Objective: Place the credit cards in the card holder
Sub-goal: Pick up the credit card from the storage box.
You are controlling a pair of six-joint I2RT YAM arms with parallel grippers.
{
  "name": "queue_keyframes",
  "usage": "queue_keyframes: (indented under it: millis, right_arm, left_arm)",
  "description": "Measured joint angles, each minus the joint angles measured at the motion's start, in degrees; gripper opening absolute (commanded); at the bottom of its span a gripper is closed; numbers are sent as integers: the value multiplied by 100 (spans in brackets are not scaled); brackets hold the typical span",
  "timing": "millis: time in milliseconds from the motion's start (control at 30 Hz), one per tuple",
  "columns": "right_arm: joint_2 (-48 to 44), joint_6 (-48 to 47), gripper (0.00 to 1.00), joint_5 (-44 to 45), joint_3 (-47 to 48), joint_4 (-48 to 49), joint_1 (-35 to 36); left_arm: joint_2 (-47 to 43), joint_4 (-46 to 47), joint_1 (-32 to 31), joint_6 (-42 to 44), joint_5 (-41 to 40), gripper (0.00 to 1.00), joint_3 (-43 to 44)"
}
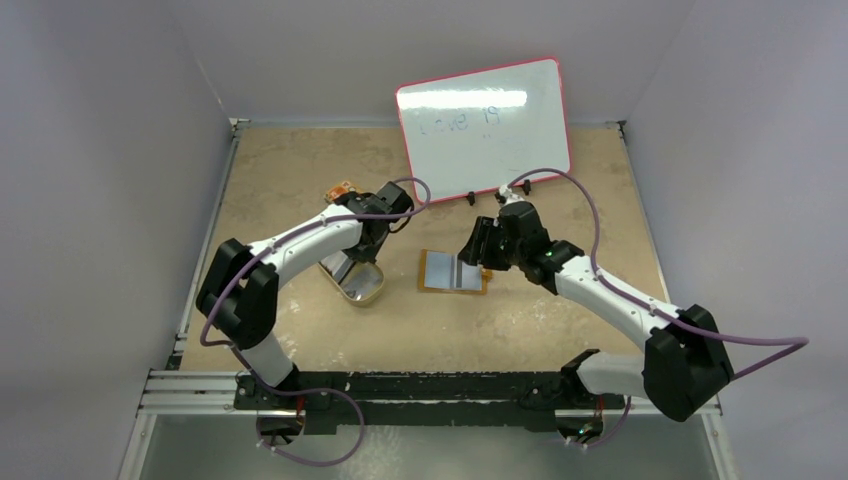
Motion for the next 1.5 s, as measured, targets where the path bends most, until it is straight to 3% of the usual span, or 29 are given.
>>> queue_keyframes:
  millis: [500,767,1000,1167,1333,1500]
  right_arm:
    - [-181,-55,54,-846,-151,798,0]
    - [-444,55,50,-1744,-570,1751,0]
    - [-772,479,43,-2203,-739,2621,0]
    - [-944,1051,41,-2371,-1073,3412,0]
    - [-1259,1550,41,-2413,-1443,3976,0]
    - [-1497,1687,43,-2369,-1449,4081,0]
  left_arm:
    - [-885,122,186,-164,352,0,2]
    - [-1582,745,380,-492,1572,0,-83]
    - [-2553,2505,507,-1491,3480,0,-933]
    - [-2741,4522,538,-2916,4758,0,-1895]
    - [-2741,6035,538,-4122,5449,0,-2516]
    - [-2741,6640,577,-4527,5755,0,-2575]
